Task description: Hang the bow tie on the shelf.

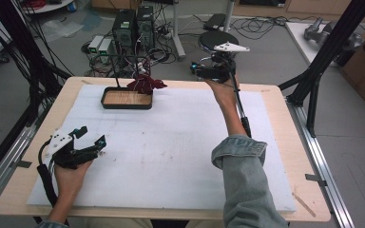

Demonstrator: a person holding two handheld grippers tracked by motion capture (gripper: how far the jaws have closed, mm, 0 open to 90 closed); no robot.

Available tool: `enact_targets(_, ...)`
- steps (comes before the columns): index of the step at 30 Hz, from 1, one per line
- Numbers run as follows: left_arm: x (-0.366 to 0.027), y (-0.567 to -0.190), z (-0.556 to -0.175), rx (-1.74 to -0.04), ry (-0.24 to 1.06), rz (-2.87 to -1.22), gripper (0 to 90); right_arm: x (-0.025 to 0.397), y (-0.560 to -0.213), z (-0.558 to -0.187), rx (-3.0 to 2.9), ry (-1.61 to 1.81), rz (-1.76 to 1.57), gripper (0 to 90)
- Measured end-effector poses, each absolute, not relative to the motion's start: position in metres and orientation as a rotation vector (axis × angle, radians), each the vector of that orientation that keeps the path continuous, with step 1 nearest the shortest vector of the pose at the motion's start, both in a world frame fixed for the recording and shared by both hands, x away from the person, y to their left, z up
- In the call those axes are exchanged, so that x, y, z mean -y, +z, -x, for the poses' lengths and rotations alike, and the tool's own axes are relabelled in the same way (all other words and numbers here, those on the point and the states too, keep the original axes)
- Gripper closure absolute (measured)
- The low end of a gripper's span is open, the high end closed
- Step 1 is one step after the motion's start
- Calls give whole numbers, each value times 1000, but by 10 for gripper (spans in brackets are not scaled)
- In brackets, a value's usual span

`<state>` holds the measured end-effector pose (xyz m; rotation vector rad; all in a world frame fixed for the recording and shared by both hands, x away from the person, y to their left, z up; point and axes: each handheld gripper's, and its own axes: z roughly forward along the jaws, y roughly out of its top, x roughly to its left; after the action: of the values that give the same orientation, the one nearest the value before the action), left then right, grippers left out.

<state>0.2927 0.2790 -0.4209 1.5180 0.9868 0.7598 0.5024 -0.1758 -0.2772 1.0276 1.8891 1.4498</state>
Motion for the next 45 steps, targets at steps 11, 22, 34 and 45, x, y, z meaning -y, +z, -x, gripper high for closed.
enact_targets(11,-279,-421,-293,-989,764,-1522,198,223,-271,-473,-1811,1504,-1053,117)
enact_targets(22,-278,-422,-293,-992,765,-1526,197,271,-269,-429,-1735,1536,-1053,117)
enact_targets(34,-275,-421,-293,-988,771,-1535,197,322,-281,-380,-1609,1572,-1078,117)
enact_targets(45,-274,-421,-293,-989,775,-1534,197,339,-306,-338,-1556,1602,-1071,117)
